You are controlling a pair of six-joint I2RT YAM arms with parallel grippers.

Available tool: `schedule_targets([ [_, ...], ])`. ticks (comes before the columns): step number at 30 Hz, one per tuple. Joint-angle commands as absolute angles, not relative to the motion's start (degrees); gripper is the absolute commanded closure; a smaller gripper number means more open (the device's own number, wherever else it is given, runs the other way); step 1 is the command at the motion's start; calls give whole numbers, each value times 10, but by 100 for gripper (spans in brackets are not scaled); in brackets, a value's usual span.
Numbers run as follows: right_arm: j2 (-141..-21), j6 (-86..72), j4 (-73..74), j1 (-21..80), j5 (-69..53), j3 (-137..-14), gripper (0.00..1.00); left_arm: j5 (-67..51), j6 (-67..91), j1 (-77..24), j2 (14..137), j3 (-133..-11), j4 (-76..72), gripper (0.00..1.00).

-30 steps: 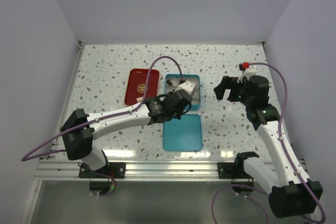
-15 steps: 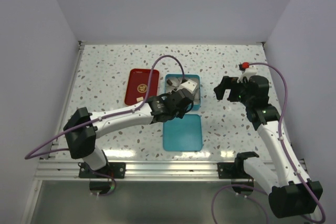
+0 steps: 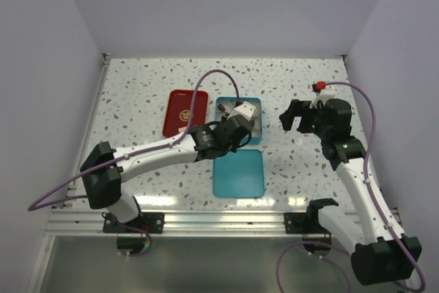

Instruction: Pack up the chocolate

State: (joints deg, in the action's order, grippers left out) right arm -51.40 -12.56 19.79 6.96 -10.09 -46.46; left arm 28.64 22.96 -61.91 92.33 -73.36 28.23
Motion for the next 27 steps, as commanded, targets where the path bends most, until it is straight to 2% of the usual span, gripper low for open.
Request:
schedule_targets([
  [1, -519, -123, 186, 69, -113, -466, 1, 345, 238, -621, 859, -743, 301, 62],
  [10, -515, -123, 187, 69, -112, -467, 1, 367, 351, -568, 719, -607, 398, 62],
  [16, -516, -124, 184, 69, -116, -466, 1, 385, 436, -556, 628, -563, 509, 61],
  [27, -507, -124, 186, 69, -120, -466, 1, 390, 496, -554, 602, -529, 570, 60],
])
